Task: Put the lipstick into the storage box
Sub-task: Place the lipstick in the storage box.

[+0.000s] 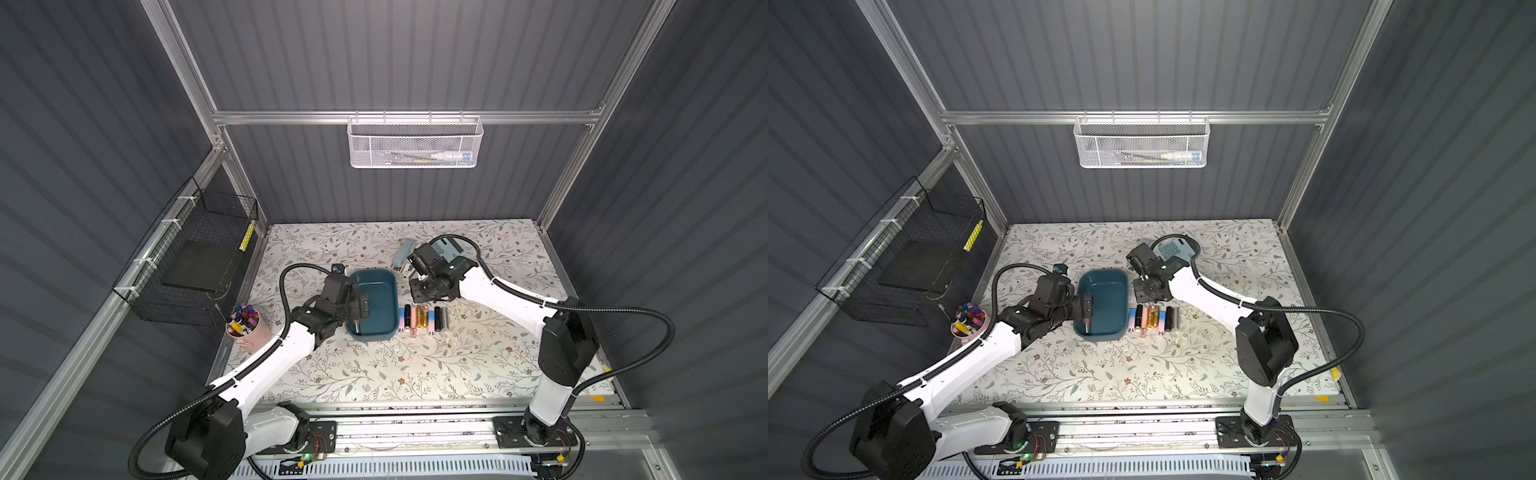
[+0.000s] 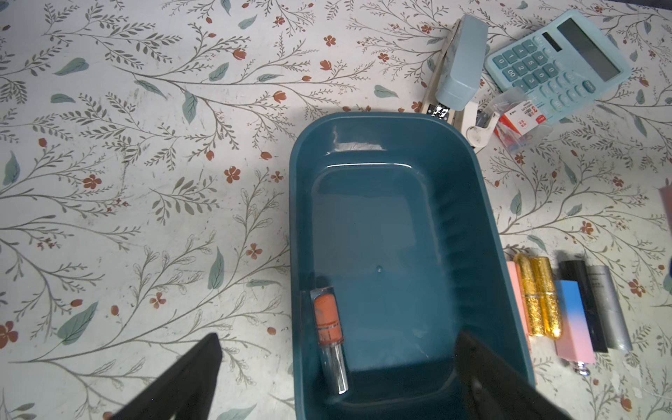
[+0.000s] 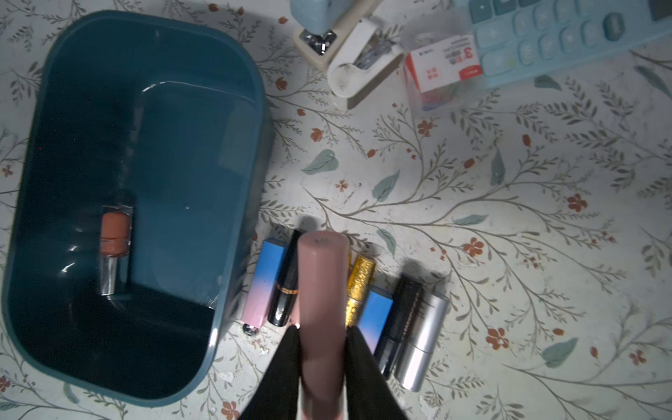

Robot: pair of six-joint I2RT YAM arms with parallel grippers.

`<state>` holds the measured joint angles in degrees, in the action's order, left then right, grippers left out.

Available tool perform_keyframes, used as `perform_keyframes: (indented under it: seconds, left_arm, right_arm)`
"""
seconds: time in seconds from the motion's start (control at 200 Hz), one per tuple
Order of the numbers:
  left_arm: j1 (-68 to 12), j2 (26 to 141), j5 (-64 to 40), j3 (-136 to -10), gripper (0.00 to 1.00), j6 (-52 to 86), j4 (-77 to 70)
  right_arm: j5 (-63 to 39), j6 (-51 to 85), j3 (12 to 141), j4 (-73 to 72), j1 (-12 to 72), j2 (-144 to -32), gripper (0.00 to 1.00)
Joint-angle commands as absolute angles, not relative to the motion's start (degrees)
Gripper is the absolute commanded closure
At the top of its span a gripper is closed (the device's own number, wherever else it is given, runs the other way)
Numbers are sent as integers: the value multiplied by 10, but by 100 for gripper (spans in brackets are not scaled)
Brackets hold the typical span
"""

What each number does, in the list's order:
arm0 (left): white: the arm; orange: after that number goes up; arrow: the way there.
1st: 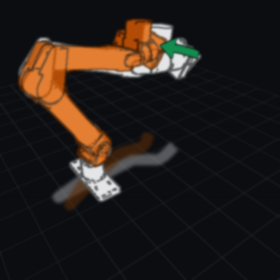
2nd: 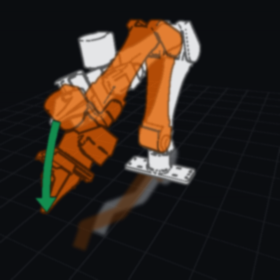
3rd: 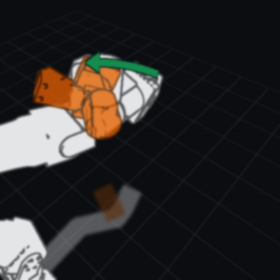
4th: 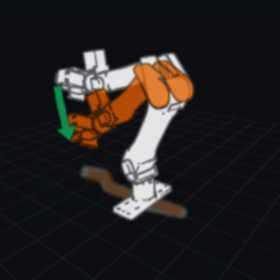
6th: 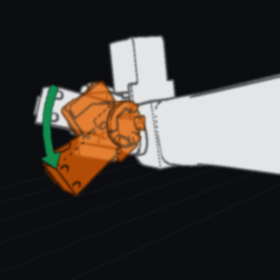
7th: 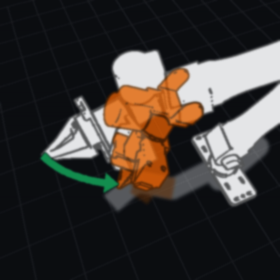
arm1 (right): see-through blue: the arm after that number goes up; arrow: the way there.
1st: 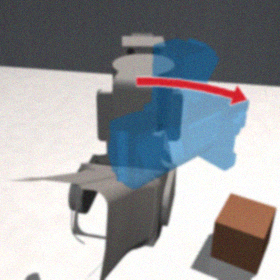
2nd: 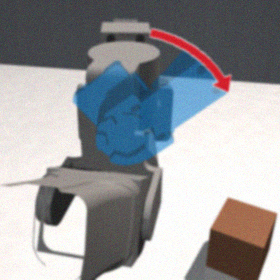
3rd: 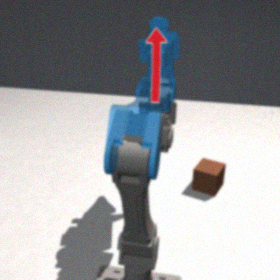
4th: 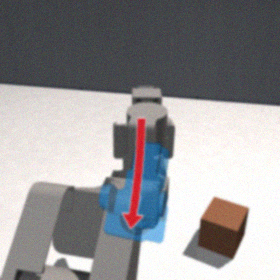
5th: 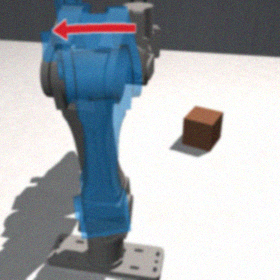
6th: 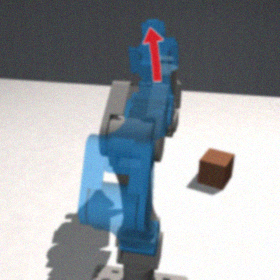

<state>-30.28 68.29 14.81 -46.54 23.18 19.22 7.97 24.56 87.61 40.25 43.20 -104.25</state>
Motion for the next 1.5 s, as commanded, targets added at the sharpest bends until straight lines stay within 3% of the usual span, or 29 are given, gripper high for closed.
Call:
perform_keyframes:
  seconds: [0.0, 0.6, 1.496]
  left_arm:
    - [-299, 656, 159, -457, 0, 230, 215]
    - [-300, 595, 172, -425, 0, 249, 234]
    - [-300, 607, 176, -410, 0, 253, 230]
  right_arm:
    - [69, 230, 915, 403, 453, -1064, 75]
    - [-2, 224, 1020, 376, 491, -1173, 75]
    - [-42, 211, 1096, 376, 487, -1310, 74]
